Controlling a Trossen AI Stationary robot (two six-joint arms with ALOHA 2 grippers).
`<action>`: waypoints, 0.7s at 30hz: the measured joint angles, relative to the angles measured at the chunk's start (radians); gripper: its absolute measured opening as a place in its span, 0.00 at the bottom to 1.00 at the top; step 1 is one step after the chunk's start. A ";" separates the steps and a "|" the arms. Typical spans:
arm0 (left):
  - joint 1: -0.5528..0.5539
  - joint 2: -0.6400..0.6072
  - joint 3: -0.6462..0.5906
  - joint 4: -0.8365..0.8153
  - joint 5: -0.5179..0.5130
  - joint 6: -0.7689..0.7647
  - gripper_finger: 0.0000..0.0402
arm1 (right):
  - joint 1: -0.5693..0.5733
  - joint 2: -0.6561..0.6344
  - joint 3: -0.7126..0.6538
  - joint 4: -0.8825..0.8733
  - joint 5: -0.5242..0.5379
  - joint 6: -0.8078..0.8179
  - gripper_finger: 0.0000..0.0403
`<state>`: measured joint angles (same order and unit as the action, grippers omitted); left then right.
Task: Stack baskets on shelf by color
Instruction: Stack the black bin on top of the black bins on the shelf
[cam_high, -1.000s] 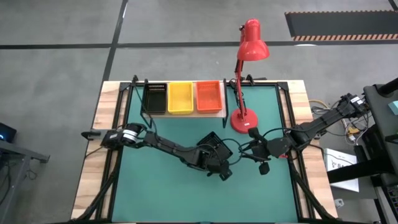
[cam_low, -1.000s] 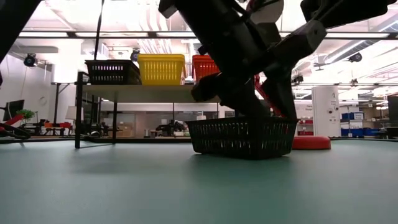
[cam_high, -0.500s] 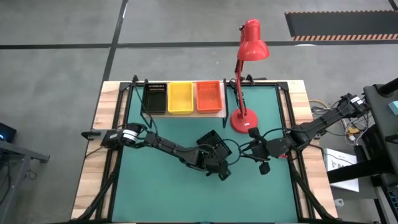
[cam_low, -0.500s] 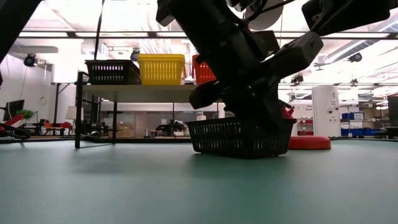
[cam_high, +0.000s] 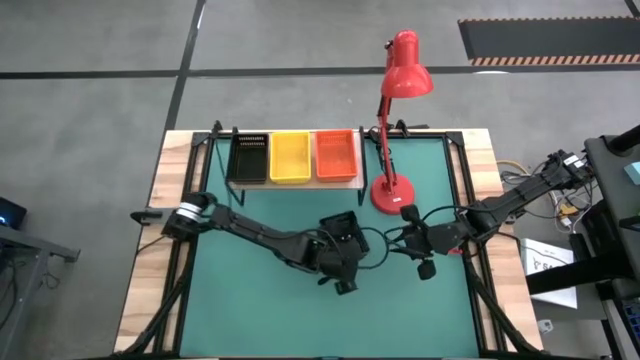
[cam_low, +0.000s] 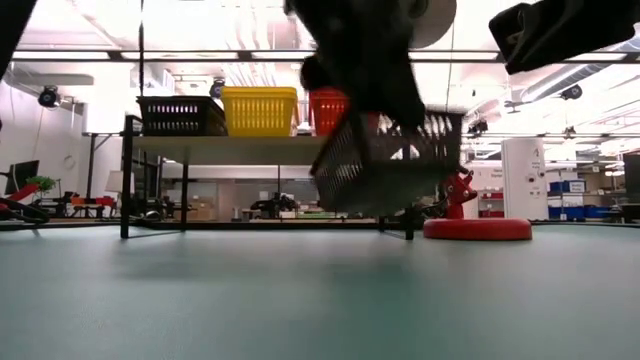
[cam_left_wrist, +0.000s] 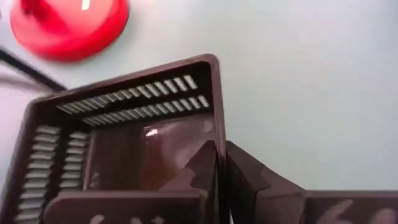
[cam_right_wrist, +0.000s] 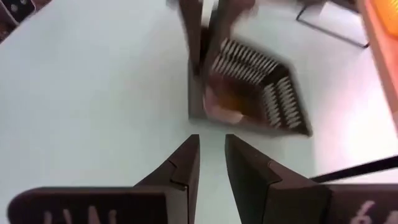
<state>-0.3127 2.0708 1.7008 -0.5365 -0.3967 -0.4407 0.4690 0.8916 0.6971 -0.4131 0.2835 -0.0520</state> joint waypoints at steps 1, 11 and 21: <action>-0.006 -0.029 -0.002 -0.023 0.008 0.035 0.02 | 0.000 -0.001 0.000 -0.009 -0.003 0.009 0.17; -0.082 -0.303 -0.025 -0.395 0.030 0.398 0.02 | 0.035 -0.018 -0.001 -0.052 -0.026 0.053 0.17; -0.082 -0.554 -0.032 -0.669 0.018 0.516 0.00 | 0.046 -0.019 -0.003 -0.032 -0.025 0.050 0.17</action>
<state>-0.3946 1.5166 1.6684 -1.2052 -0.3786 0.0756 0.5152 0.8726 0.6939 -0.4447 0.2581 -0.0017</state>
